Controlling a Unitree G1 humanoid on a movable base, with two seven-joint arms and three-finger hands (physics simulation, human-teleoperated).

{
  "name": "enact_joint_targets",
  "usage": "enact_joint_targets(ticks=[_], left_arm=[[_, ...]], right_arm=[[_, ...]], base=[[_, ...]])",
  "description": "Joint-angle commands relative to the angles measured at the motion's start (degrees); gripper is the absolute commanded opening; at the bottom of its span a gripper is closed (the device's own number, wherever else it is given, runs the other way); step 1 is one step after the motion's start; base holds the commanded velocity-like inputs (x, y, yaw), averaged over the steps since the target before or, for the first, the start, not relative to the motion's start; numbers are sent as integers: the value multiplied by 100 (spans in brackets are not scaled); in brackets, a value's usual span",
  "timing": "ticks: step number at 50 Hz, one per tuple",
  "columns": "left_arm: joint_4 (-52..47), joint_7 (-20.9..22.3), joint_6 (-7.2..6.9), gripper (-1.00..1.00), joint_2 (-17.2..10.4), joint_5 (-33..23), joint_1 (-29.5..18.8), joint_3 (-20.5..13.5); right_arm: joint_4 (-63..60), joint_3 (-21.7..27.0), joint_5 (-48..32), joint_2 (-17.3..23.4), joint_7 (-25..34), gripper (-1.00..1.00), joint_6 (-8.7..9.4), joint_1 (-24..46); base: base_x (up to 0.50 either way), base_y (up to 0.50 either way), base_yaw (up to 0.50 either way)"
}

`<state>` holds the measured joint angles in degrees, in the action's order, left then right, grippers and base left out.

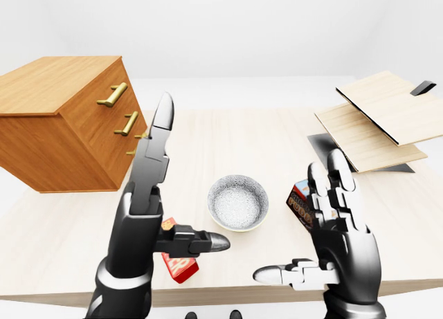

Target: Close the top drawer of the cabinet and put the bowl on top of it.

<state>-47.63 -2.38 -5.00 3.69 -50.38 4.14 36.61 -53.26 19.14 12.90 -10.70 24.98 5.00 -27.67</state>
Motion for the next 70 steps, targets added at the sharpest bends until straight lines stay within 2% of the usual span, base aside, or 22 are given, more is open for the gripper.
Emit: enact_joint_targets(ticks=[1,4,11,20,26,31,45,49,57,70], left_arm=[[545,-384,0,100,191,-723,15,17],[678,-495,0,100,212,-728,22,-30],[891,-568,0,100,191,-1001,136,240],[1393,-718,0,100,-61,-1463,463,608],[1276,-802,0,100,-244,-1854,711,972],[1317,-920,0,100,-345,-2091,824,1132],[1579,-917,0,100,-208,-2196,666,756],[1544,-1003,0,100,-230,-2333,740,795],[1664,-1615,0,100,-215,-2656,799,885],[1900,-1872,0,100,-250,-2848,837,1050]], right_arm=[[-163,370,161,-165,206,100,0,131],[-196,524,268,-125,176,100,0,243],[-242,763,420,-134,212,100,0,373],[-264,824,447,-159,240,100,0,394],[-289,837,458,-169,242,100,0,382],[-292,854,474,-187,267,100,0,378],[-288,852,477,-196,277,100,0,371],[-284,822,443,-206,284,100,0,365],[-276,836,467,-192,288,100,0,370],[-301,862,488,-211,313,100,0,358]], base=[[0,0,0],[0,0,0],[0,0,0],[0,0,0],[0,0,0],[0,0,0],[0,0,0],[0,0,0],[0,0,0],[0,0,0]])
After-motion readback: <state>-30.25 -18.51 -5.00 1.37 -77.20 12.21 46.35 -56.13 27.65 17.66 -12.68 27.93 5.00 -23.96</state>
